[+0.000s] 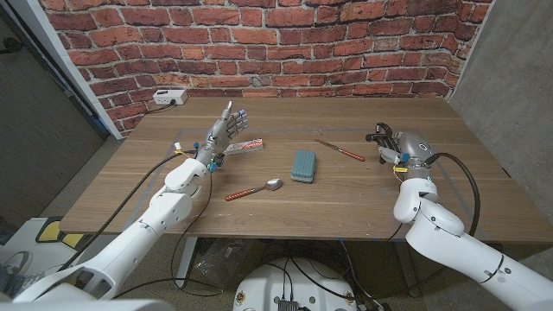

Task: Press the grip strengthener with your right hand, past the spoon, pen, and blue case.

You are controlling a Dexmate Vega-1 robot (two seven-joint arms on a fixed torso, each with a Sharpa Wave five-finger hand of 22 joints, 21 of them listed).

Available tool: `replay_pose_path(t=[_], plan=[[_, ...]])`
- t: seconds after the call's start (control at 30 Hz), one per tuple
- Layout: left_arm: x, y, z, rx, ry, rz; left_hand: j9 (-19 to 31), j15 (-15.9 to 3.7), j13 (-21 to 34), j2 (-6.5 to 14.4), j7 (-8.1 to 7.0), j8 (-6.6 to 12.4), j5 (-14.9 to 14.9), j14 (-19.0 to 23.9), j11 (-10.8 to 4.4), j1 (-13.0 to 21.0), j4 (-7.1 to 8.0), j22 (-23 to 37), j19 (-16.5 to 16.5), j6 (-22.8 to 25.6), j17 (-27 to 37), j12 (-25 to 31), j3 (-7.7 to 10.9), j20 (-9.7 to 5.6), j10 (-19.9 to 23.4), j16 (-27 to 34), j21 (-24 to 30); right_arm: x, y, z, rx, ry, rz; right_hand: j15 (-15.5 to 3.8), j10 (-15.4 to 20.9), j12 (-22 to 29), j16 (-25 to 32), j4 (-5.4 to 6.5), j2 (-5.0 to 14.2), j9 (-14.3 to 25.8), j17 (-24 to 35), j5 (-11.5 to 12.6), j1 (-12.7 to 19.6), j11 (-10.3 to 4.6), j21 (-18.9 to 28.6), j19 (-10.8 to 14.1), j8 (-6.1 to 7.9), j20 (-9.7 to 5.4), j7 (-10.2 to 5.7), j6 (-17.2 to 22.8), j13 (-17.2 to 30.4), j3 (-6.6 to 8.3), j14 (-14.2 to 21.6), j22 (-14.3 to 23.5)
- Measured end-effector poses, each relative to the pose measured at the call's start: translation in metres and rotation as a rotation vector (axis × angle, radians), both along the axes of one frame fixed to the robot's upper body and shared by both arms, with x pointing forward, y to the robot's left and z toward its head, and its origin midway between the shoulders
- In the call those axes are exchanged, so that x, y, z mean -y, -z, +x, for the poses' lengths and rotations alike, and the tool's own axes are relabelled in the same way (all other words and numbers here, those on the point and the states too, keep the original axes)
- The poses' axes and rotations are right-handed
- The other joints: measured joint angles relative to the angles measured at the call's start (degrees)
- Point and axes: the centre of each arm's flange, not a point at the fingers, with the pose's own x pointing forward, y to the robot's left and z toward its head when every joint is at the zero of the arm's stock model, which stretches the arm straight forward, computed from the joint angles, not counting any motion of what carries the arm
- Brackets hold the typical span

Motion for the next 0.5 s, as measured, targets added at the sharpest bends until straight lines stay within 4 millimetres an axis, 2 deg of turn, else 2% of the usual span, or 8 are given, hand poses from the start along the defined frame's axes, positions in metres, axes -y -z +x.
replay_pose_path(t=[0.03, 0.07, 0.5], plan=[[0.0, 0.0001, -0.0002, 0.0, 0.0, 0.0, 0.0, 0.0, 0.0, 0.0, -0.01, 0.0, 0.0, 0.0, -0.07, 0.0, 0.0, 0.0, 0.01, 0.01, 0.0, 0.0, 0.0, 0.01, 0.07, 0.0, 0.0, -0.0003, 0.0002, 0.0, 0.01, -0.004, 0.001, 0.1, 0.0, 0.0, 0.0, 0.0, -0.19, 0.0, 0.05, 0.0, 0.19, 0.0, 0.18, 0.18, 0.0, 0.15, 0.14, 0.17, 0.0, 0.0, 0.11, 0.0], [0.0, 0.0001, -0.0002, 0.0, 0.0, 0.0, 0.0, 0.0, 0.0, 0.0, -0.01, 0.0, 0.0, 0.0, -0.21, 0.0, 0.0, 0.0, 0.04, 0.01, 0.0, 0.0, 0.0, 0.04, 0.22, 0.0, 0.0, 0.0001, 0.0007, 0.0002, 0.009, -0.003, 0.002, 0.04, 0.0, 0.0, 0.0, 0.0, -0.19, 0.0, 0.08, -0.01, 0.19, 0.0, 0.28, 0.81, 0.0, -0.39, 0.11, 0.32, 0.01, 0.0, 0.48, 0.0], [-0.001, -0.0005, -0.0023, 0.003, -0.003, 0.003, 0.0, 0.0, 0.0, 0.0, -0.01, 0.0, 0.0, 0.0, -0.3, 0.0, 0.01, 0.0, 0.33, 0.01, 0.0, 0.0, -0.01, 0.32, 0.3, 0.0, 0.0, -0.0064, 0.0014, 0.002, 0.138, -0.067, 0.021, 0.2, 1.26, 0.0, 0.47, 0.0, -0.5, -0.02, 0.53, -0.43, 0.5, 0.18, 0.78, 1.65, 0.0, -0.81, 0.17, 1.25, 0.0, 0.0, 1.65, 0.17]])
